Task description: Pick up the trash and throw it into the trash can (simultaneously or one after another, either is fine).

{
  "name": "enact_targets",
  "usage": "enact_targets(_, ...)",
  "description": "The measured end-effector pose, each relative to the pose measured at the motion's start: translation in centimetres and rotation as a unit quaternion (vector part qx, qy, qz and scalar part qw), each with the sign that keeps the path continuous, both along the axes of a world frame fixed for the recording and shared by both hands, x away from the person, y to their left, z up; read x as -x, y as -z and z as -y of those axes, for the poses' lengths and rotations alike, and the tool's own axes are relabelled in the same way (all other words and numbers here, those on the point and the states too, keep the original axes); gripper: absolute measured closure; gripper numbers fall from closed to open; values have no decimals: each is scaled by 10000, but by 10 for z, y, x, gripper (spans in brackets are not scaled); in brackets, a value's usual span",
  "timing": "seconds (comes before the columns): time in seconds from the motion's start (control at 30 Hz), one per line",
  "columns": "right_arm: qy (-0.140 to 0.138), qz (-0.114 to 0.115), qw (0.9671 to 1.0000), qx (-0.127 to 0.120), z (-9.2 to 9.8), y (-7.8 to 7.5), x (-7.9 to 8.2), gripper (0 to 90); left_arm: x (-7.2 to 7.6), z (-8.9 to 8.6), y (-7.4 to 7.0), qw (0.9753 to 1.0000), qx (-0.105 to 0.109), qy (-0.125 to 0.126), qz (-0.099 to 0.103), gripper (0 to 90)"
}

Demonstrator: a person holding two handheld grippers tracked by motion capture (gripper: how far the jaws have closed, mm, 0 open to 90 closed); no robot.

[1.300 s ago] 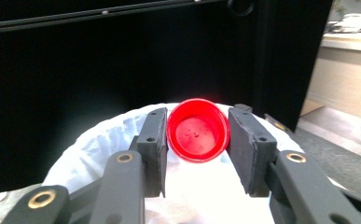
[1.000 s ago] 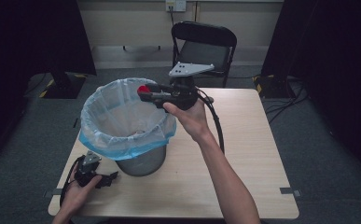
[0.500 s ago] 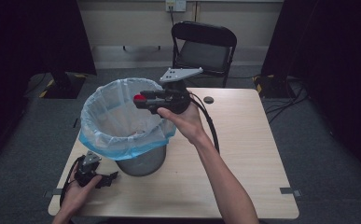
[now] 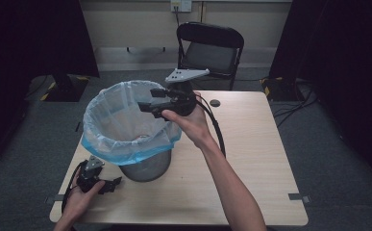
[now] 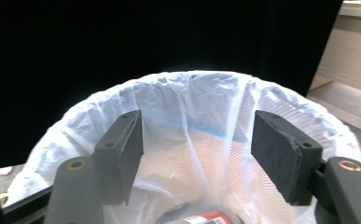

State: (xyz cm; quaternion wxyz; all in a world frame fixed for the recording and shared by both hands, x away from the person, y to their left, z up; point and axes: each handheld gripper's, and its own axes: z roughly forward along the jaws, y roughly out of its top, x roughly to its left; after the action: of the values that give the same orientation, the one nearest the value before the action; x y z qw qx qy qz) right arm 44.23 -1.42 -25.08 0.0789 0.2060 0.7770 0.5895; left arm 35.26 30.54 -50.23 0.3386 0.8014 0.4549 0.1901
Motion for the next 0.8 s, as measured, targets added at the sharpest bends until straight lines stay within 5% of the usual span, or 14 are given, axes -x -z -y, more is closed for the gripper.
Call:
enact_targets(0.4,603,24,9981,154,16,2,-4,185,0,0,0,10000,2,-1,1,1)
enact_targets(0.8,1078,10,9941,126,44,8,-7,167,0,0,0,10000,9,-5,2,1)
